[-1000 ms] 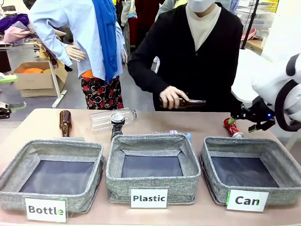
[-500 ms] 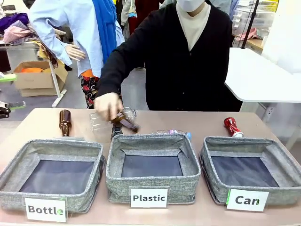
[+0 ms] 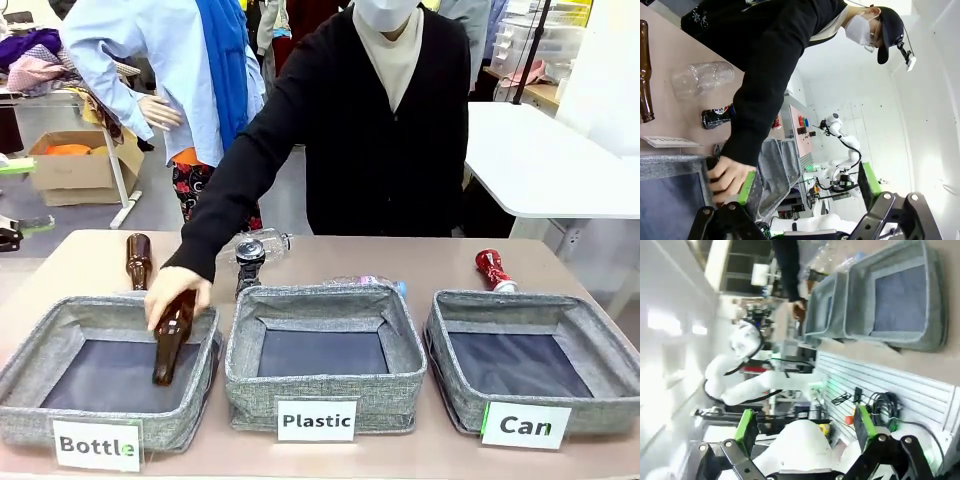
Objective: Sort the can waste into the basket.
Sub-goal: Pick up the can waste from the table and place it in the right Fabric basket.
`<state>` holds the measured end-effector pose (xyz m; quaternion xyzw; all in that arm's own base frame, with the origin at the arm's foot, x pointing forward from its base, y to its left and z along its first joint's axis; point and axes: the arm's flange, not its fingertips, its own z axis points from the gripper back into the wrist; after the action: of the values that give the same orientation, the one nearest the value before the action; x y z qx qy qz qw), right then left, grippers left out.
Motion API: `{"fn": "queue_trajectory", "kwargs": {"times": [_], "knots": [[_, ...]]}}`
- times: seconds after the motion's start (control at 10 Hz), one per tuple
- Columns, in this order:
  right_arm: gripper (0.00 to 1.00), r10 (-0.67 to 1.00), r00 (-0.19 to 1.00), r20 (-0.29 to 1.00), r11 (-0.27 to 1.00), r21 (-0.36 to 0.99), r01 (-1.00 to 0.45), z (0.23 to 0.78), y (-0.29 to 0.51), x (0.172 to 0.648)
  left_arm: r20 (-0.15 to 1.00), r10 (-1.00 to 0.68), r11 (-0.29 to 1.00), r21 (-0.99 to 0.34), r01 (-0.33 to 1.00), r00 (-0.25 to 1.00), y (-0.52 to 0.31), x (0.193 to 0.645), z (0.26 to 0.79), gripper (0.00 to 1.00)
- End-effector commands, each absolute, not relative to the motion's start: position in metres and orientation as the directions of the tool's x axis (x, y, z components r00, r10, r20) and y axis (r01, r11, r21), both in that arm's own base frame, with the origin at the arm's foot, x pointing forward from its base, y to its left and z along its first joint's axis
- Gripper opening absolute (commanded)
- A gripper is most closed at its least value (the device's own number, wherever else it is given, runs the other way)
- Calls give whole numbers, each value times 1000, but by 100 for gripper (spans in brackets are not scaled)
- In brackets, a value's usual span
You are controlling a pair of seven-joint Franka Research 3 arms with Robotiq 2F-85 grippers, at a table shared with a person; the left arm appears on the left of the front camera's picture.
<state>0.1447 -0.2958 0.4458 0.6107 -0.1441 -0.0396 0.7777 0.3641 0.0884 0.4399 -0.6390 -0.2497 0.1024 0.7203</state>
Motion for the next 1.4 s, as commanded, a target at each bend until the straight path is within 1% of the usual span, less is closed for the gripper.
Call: {"fn": "queue_trajectory", "kwargs": {"times": [0.0, 0.1, 0.2, 0.3, 0.4, 0.5, 0.6, 0.7, 0.9, 1.1, 1.2, 1.3], "knots": [[100, -292, 944, 150, 217, 972, -88, 427, -316, 167, 238, 455, 161, -970, 184, 858, 89, 362, 440, 100], [100, -301, 941, 155, 318, 946, -54, 435, -296, 186, 238, 455, 161, -970, 184, 858, 89, 362, 440, 100], [100, -286, 946, 149, 428, 904, -13, 443, -270, 217, 238, 455, 161, -970, 184, 858, 89, 362, 440, 100], [100, -233, 962, 138, 549, 835, 13, 451, -234, 260, 238, 455, 161, -970, 184, 858, 89, 362, 440, 100], [100, -176, 978, 116, 640, 768, 25, 453, -200, 299, 238, 455, 161, -970, 184, 858, 89, 362, 440, 100], [100, -134, 987, 84, 700, 713, 34, 452, -170, 336, 238, 455, 161, -970, 184, 858, 89, 362, 440, 100], [100, -130, 990, 49, 762, 644, 68, 443, -143, 368, 238, 455, 161, -970, 184, 858, 89, 362, 440, 100], [100, -119, 993, 25, 818, 569, 84, 435, -116, 395, 238, 455, 161, -970, 184, 858, 89, 362, 440, 100], [100, -82, 995, 55, 923, 381, 55, 423, -54, 438, 238, 455, 161, -970, 184, 858, 89, 362, 440, 100], [100, -59, 995, 77, 976, 216, 41, 420, -13, 465, 238, 455, 161, -970, 184, 858, 89, 362, 440, 100], [100, -67, 990, 121, 995, 86, 57, 414, 1, 475, 238, 455, 161, -970, 184, 858, 89, 362, 440, 100], [100, -71, 985, 156, 997, 19, 69, 410, 8, 480, 238, 455, 161, -970, 184, 858, 89, 362, 440, 100]]}}
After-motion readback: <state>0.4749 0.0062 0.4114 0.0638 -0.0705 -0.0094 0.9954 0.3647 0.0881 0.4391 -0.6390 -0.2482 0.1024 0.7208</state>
